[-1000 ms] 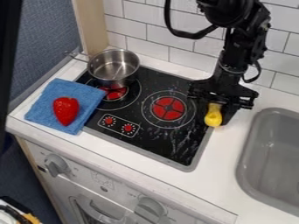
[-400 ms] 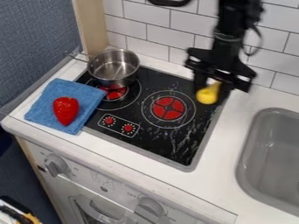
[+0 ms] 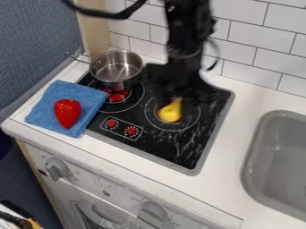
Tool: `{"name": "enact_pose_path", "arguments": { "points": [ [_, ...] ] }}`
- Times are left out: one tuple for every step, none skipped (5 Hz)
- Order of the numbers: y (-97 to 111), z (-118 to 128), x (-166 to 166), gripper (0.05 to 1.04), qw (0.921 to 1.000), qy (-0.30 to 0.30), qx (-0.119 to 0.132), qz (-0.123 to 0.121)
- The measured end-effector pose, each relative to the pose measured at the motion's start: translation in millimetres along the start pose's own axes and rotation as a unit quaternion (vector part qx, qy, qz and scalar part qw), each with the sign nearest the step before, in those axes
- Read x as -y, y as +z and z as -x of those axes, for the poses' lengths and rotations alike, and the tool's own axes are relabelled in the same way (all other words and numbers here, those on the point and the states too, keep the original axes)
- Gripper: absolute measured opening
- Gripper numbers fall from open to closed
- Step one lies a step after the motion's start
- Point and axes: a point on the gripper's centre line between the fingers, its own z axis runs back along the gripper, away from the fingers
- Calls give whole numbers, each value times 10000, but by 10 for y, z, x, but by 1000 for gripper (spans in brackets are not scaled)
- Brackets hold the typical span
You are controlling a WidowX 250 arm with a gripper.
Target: Moved the yellow knife between the two burners
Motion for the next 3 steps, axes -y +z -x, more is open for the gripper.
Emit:
{"name": "enact_pose_path", "arguments": {
  "points": [
    [-56,226,-149,512,9990,376,-90,-242],
    [-141,367,-283,512,9970,662,-195,-360],
    [-189,306,-369,512,9978,451,-249,-420]
  ]
}}
